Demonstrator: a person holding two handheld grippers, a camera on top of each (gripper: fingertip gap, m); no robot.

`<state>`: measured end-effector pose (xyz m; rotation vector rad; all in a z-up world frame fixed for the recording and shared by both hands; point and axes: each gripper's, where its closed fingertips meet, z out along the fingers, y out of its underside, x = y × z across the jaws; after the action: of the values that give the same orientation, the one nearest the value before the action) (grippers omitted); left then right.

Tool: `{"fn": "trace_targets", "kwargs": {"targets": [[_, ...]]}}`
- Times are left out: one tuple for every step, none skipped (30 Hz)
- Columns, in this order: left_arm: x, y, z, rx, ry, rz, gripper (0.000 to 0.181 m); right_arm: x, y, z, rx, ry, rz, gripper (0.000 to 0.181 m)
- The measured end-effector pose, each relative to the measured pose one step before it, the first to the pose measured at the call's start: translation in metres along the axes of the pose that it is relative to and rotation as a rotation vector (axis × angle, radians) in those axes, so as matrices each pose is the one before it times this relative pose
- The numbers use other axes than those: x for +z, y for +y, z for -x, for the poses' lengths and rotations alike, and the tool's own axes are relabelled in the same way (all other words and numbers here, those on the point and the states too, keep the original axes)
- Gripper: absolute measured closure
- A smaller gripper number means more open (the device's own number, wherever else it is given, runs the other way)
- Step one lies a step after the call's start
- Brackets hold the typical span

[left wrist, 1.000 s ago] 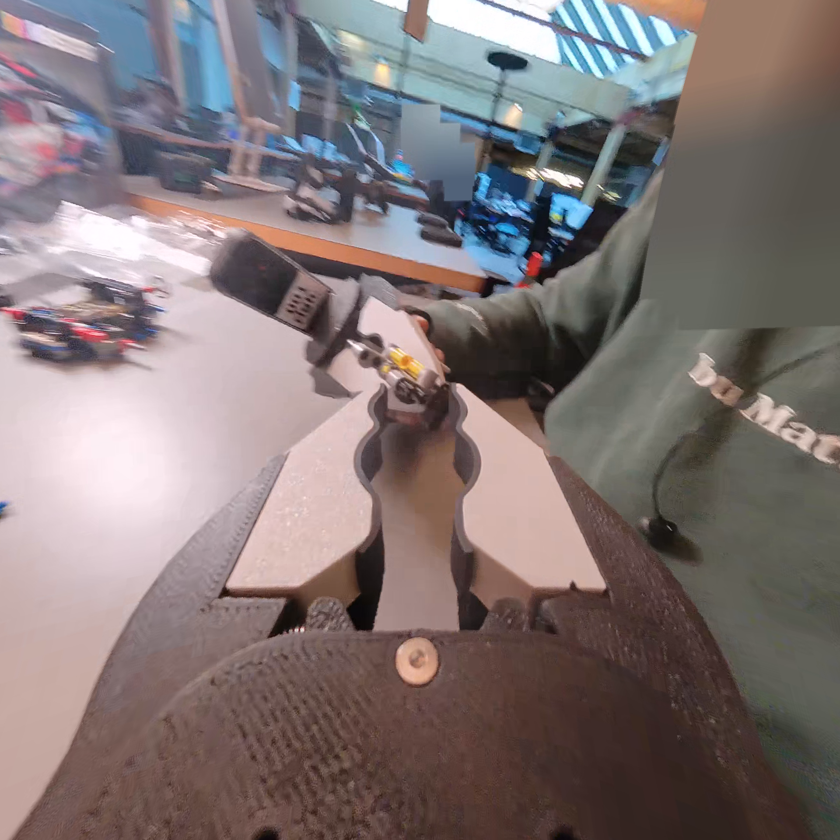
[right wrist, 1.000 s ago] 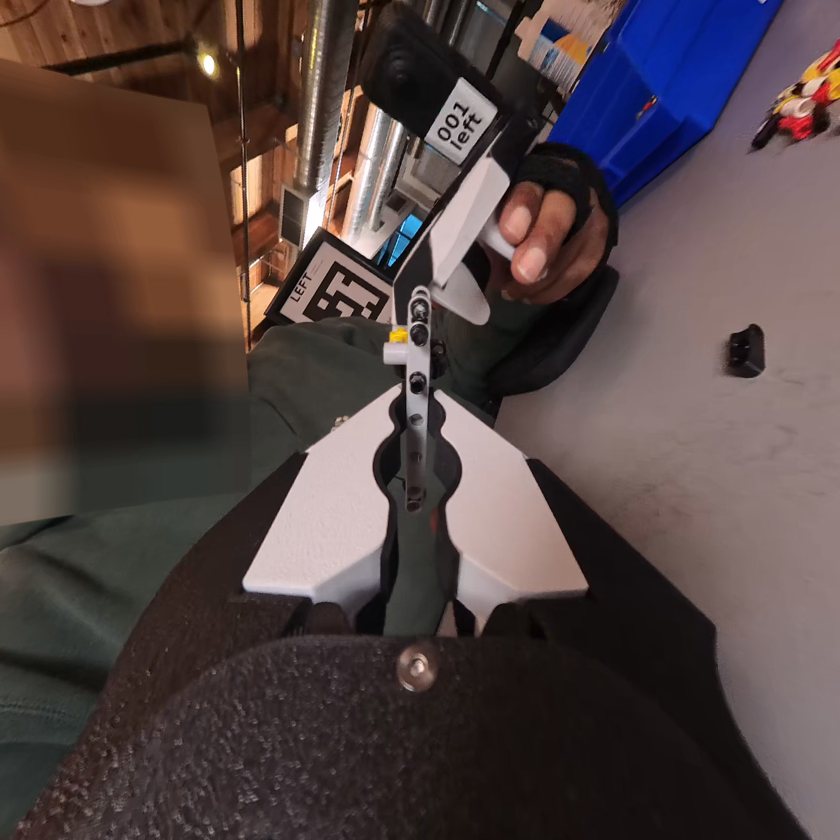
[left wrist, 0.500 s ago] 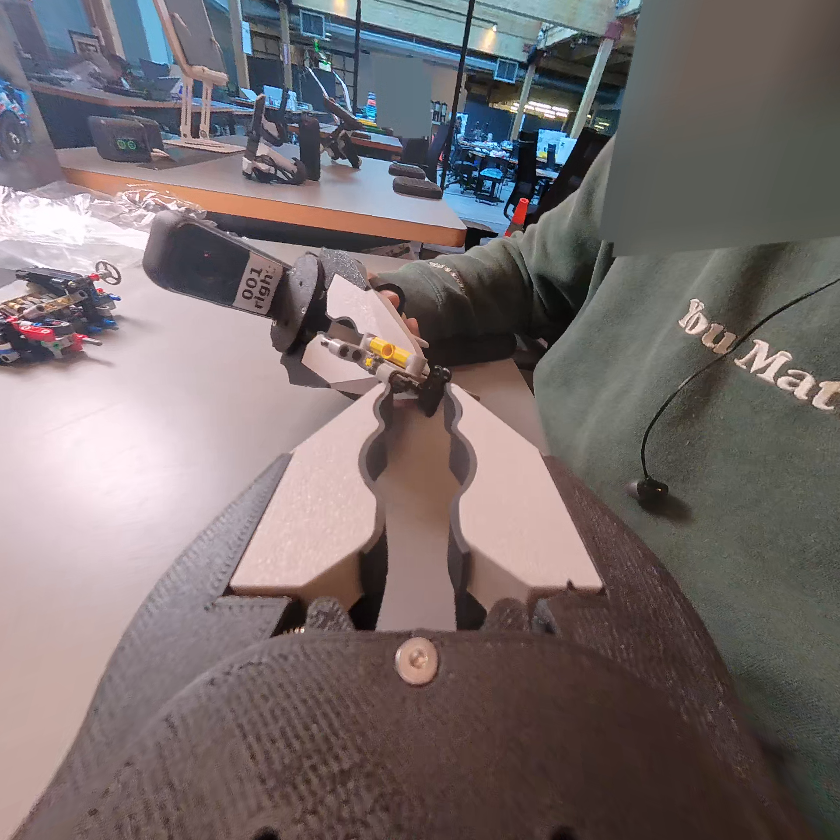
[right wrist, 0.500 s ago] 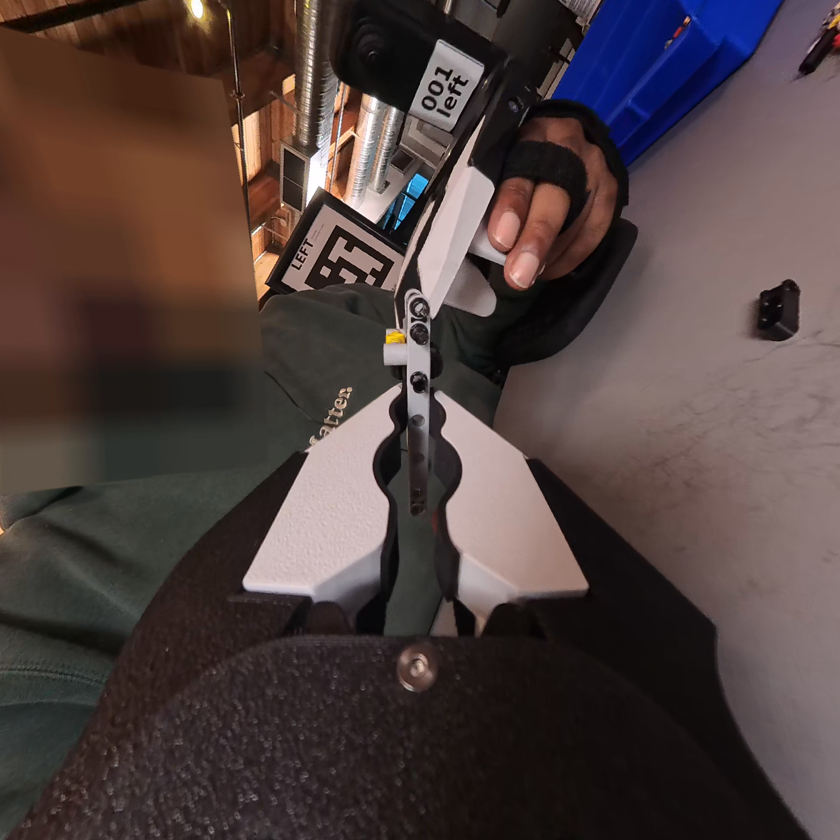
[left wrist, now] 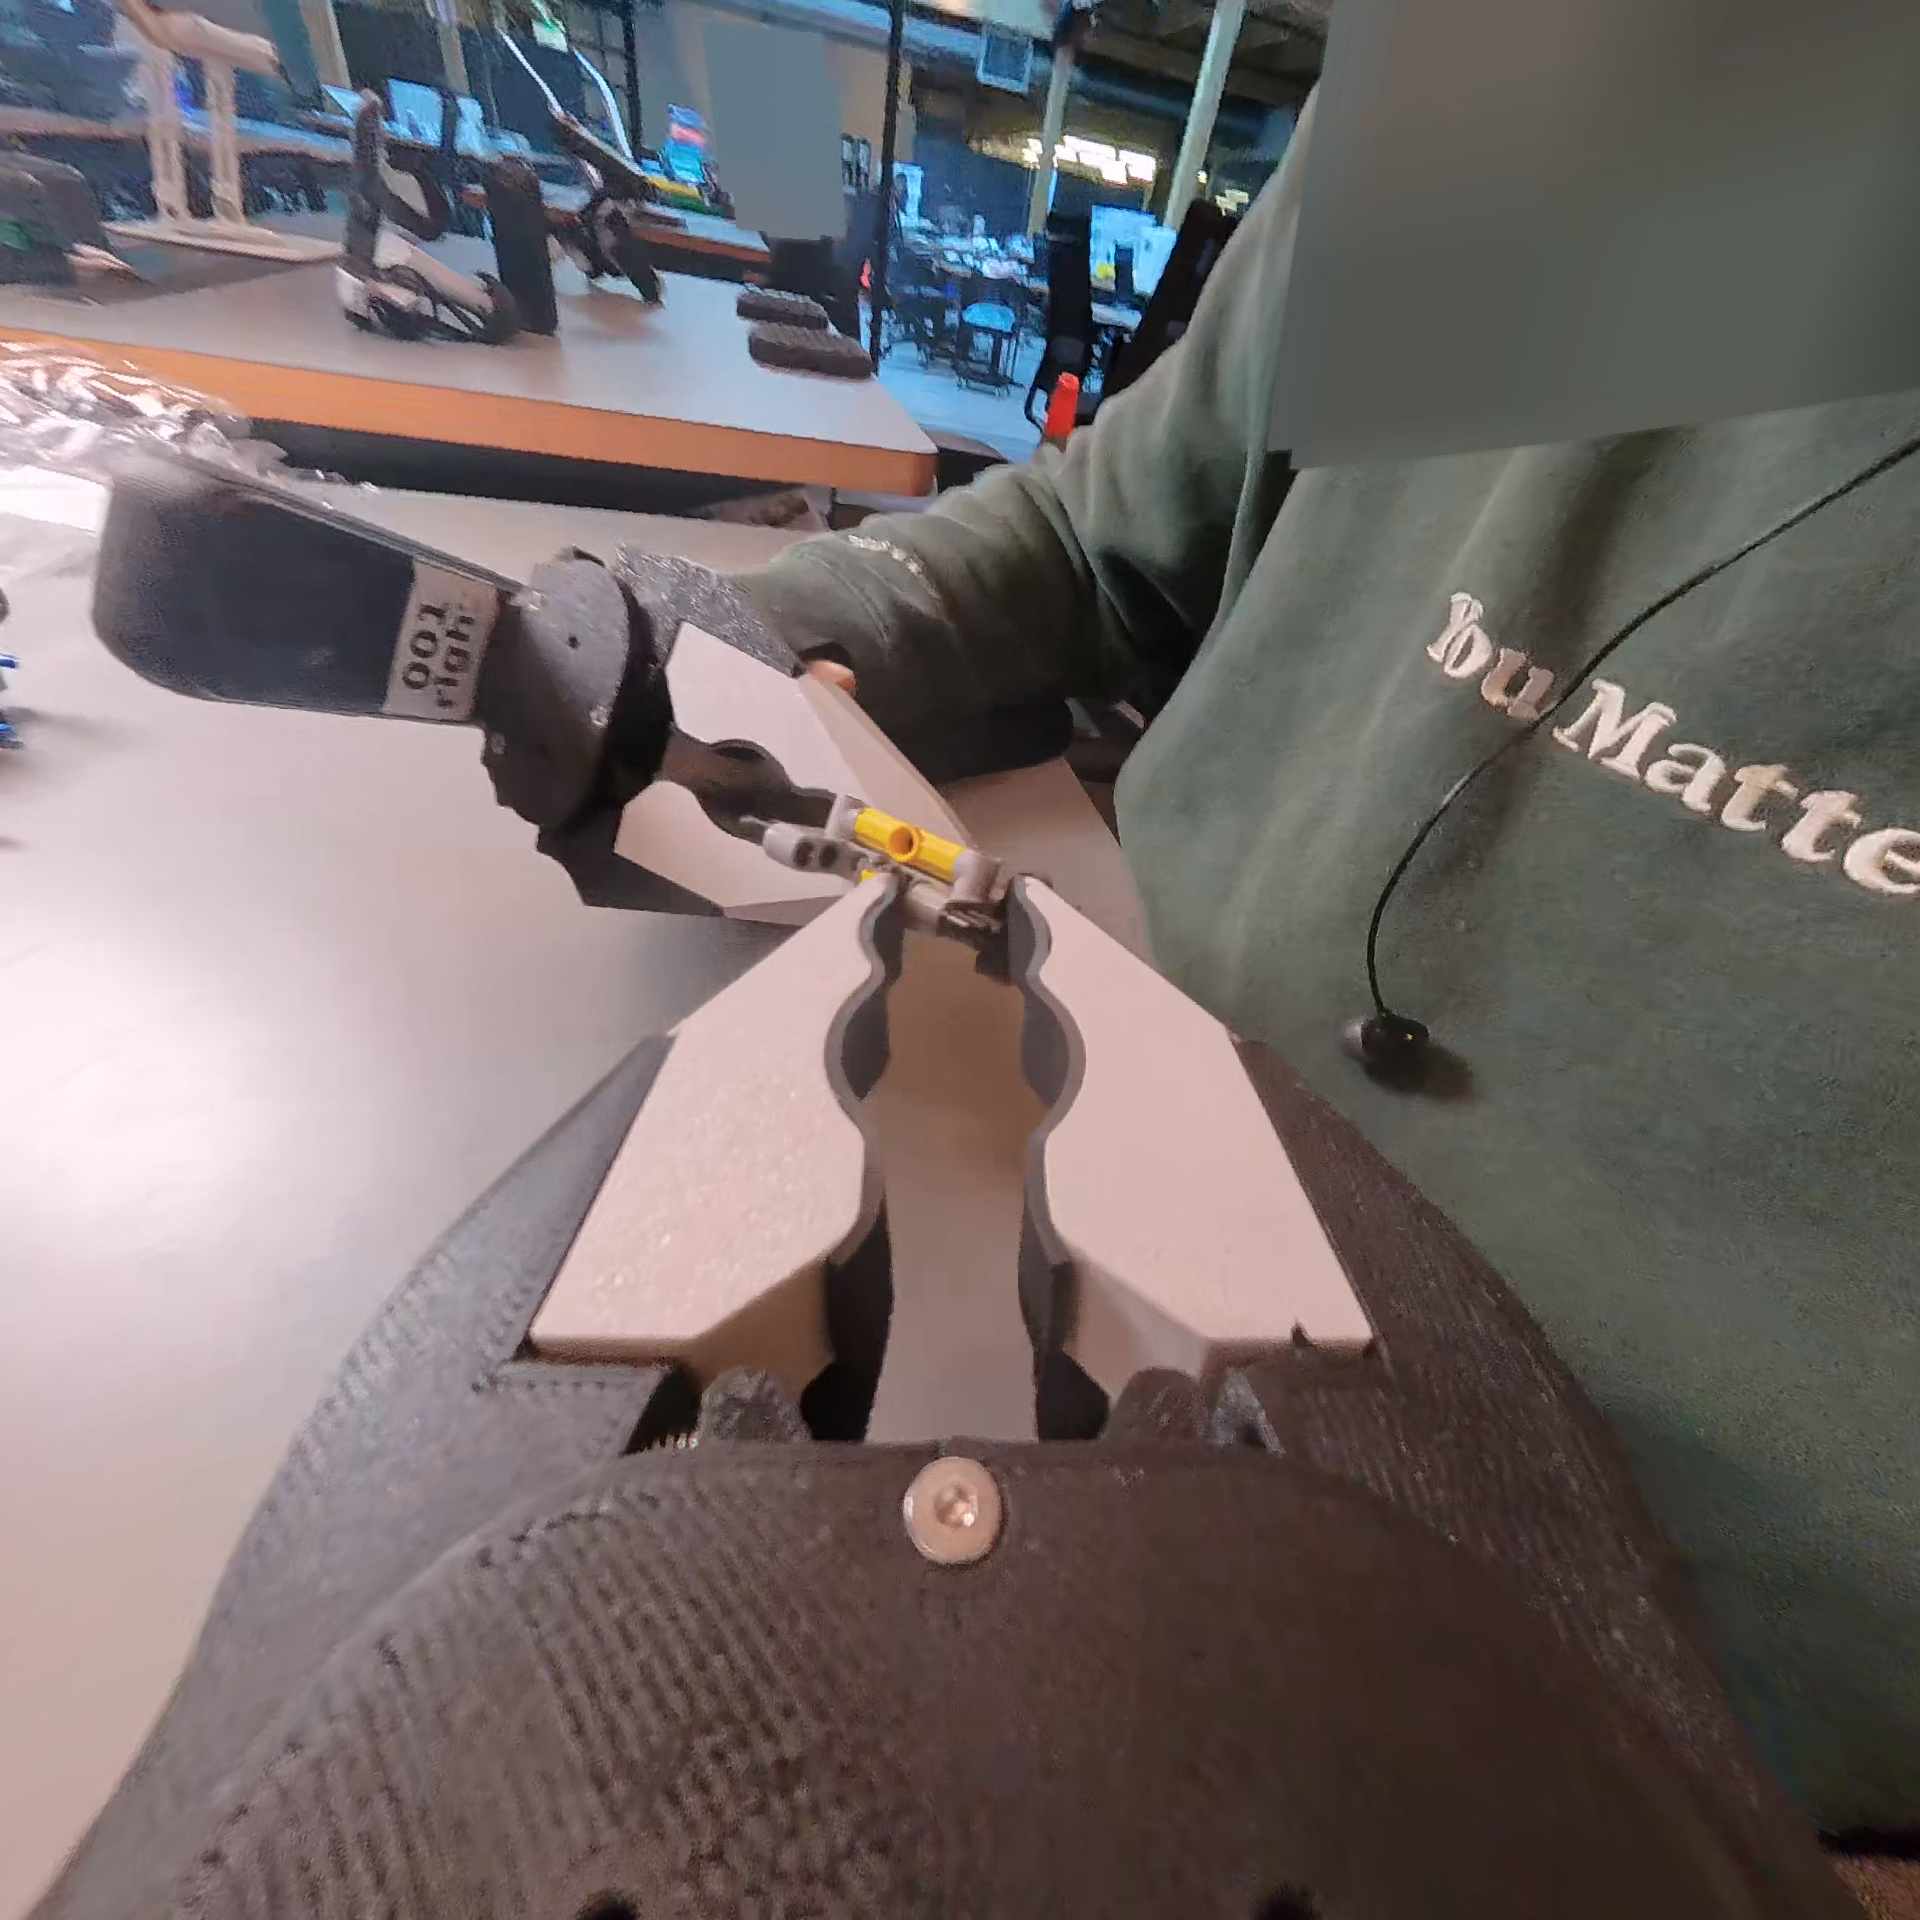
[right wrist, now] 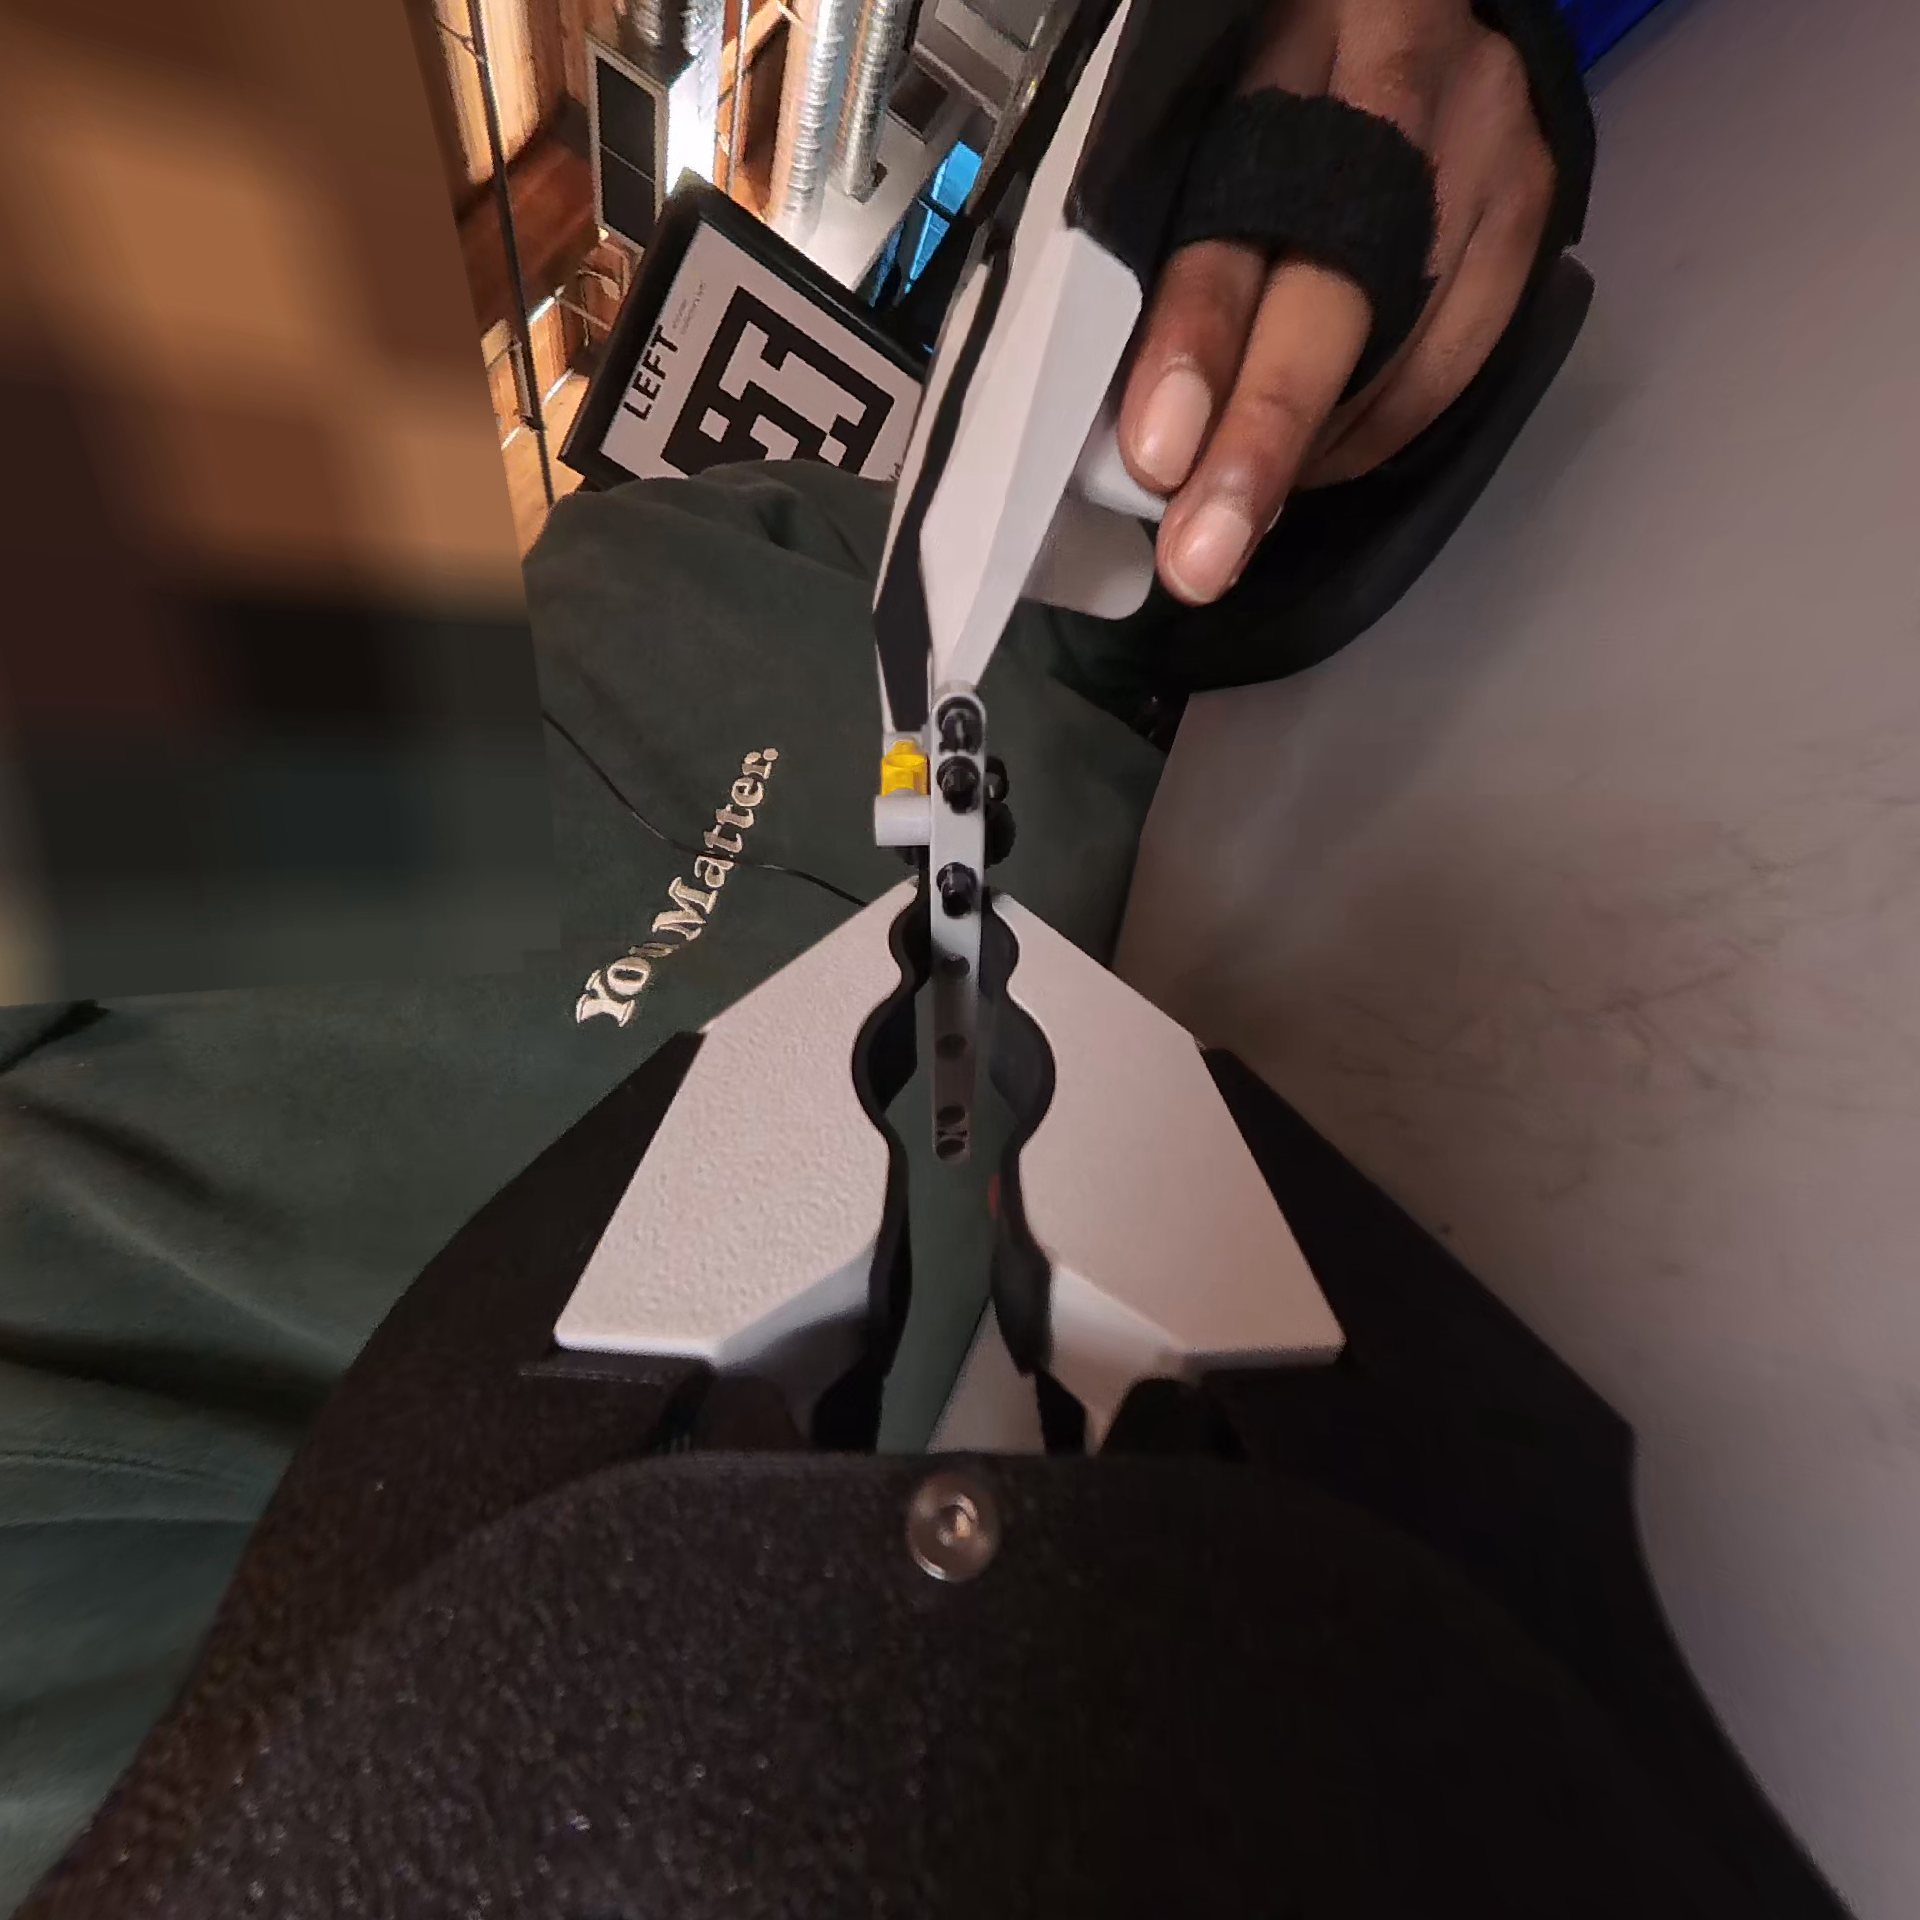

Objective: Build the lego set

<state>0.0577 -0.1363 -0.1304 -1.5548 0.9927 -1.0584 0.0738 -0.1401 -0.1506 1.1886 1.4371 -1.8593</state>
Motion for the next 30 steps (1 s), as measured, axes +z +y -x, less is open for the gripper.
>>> {"fn": "trace_targets", "kwargs": {"targets": [[0.0014, 0.00183, -0.00199, 0.0017, 0.0108, 0.0119, 0.164, 0.00047, 0.00146, -0.00045, -0.0008, 0.0024, 0.0088, 0.176], [-0.00028, -0.00005, 0.00067, -0.0045, -0.001, 0.0035, 0.164, -0.00022, -0.00015, -0.00031, -0.0046, 0.0055, -0.0019, 0.176], [-0.00174, -0.00104, 0.00317, -0.0074, -0.0137, -0.0032, 0.164, -0.0016, -0.00359, -0.001, -0.0031, 0.0126, -0.0198, 0.176], [-0.00233, -0.00102, 0.00555, -0.01, -0.0265, -0.006, 0.165, -0.00339, -0.00663, -0.00197, -0.004, 0.0195, -0.0373, 0.176], [-0.0024, 0.00023, 0.00558, -0.0125, -0.0228, 0.0, 0.166, -0.00479, -0.00762, -0.00337, -0.0054, 0.0278, -0.0428, 0.175], [-0.00176, 0.00168, 0.00406, -0.0166, -0.0126, 0.0062, 0.167, -0.00543, -0.00661, -0.00514, -0.0049, 0.0401, -0.0349, 0.174], [-0.00081, 0.00368, 0.00371, -0.0196, -0.0106, 0.0149, 0.167, -0.00536, -0.00388, -0.00675, -0.0103, 0.0514, -0.0175, 0.172], [0.00061, 0.0053, 0.00419, -0.0184, -0.0159, 0.0233, 0.167, -0.00496, -0.00141, -0.00618, -0.0161, 0.0482, -0.0048, 0.171], [0.00225, 0.00659, 0.0028, -0.0114, -0.0105, 0.0295, 0.167, -0.00413, -0.00028, -0.00522, -0.0102, 0.0404, 0.0006, 0.171], [0.00326, 0.00593, 0.0018, -0.0044, -0.0092, 0.0281, 0.167, -0.00336, 0.00108, -0.00732, -0.0065, 0.0522, 0.0103, 0.17], [0.00378, 0.00633, 0.00095, -0.0025, -0.0049, 0.0342, 0.167, -0.00264, 0.0016, -0.00983, -0.0124, 0.0689, 0.0132, 0.171], [0.00399, 0.00708, 0.00066, -0.0043, -0.0029, 0.0418, 0.167, -0.00206, 0.00146, -0.00824, -0.0175, 0.0606, 0.0118, 0.172], [0.0042, 0.0078, 0.00043, -0.0083, 0.0005, 0.045, 0.167, -0.00148, 0.00137, -0.00482, -0.0133, 0.0401, 0.012, 0.172], [0.00389, 0.00623, 0.00073, -0.0077, -0.0023, 0.0366, 0.167, -0.00104, 0.00124, -0.00437, -0.0094, 0.0372, 0.0122, 0.171], [0.00268, 0.00407, 0.00155, 0.0009, -0.0119, 0.0235, 0.168, -0.00095, 0.0003, -0.00416, -0.0155, 0.0364, 0.0055, 0.171], [0.00161, 0.00339, 0.00209, 0.0036, -0.0164, 0.0219, 0.169, -0.0009, -0.00028, -0.00302, -0.0183, 0.0293, 0.0009, 0.171], [0.00079, 0.00353, 0.00224, 0.0013, -0.0143, 0.0214, 0.169, -0.0009, -0.00051, -0.00203, -0.0188, 0.0223, 0.0, 0.17], [0.00016, 0.0036, 0.00215, -0.0051, -0.0109, 0.0212, 0.169, -0.00124, -0.00097, -0.00257, -0.0179, 0.0235, -0.0031, 0.169], [-0.00044, 0.0038, 0.00022, -0.0077, 0.0036, 0.0205, 0.169, -0.00173, -0.00152, -0.00295, -0.0151, 0.0248, -0.0058, 0.169], [-0.0012, 0.00334, -0.00082, -0.0076, 0.0106, 0.017, 0.168, -0.00195, -0.00134, -0.00297, -0.013, 0.0231, -0.0045, 0.169], [-0.00214, 0.00286, -0.00121, -0.0077, 0.0131, 0.013, 0.162, -0.00233, -0.00121, -0.00281, -0.0122, 0.0217, -0.0035, 0.168], [-0.00345, 0.00205, -0.00065, -0.0076, 0.0102, 0.0085, 0.158, -0.00252, -0.00134, -0.00319, -0.0121, 0.0224, -0.0051, 0.168], [-0.00462, -0.00027, 0.00335, -0.0053, -0.0152, -0.0081, 0.158, -0.00251, -0.00086, -0.003, -0.0112, 0.0214, -0.0034, 0.168], [-0.00546, -0.00191, 0.00521, -0.0061, -0.0264, -0.0195, 0.158, -0.00216, 0.00021, -0.00219, -0.0136, 0.0175, 0.0031, 0.168], [-0.00529, -0.00132, 0.00524, -0.012, -0.0234, -0.0166, 0.158, -0.00167, 0.00194, -0.00152, -0.0212, 0.016, 0.0135, 0.168], [-0.00424, -0.00036, 0.0044, -0.0133, -0.0181, -0.0105, 0.158, -0.00085, 0.00404, -0.0005, -0.0303, 0.0148, 0.0265, 0.168], [-0.00249, 0.00026, 0.00135, -0.0057, -0.0041, -0.0064, 0.157, 0.00046, 0.00604, 0.00185, -0.0404, 0.0075, 0.0393, 0.168], [-0.00011, 0.00081, -0.00096, 0.0019, 0.0034, -0.0008, 0.157, 0.00167, 0.00721, 0.00422, -0.0494, 0.001, 0.047, 0.167], [0.0025, 0.00154, -0.00177, 0.0073, 0.0046, 0.0067, 0.155, 0.00289, 0.00627, 0.0043, -0.0577, 0.0087, 0.0445, 0.166], [0.00469, 0.00242, -0.00227, 0.0107, 0.0059, 0.0164, 0.153, 0.0034, 0.00436, 0.0043, -0.0604, 0.0135, 0.0373, 0.166]]}}
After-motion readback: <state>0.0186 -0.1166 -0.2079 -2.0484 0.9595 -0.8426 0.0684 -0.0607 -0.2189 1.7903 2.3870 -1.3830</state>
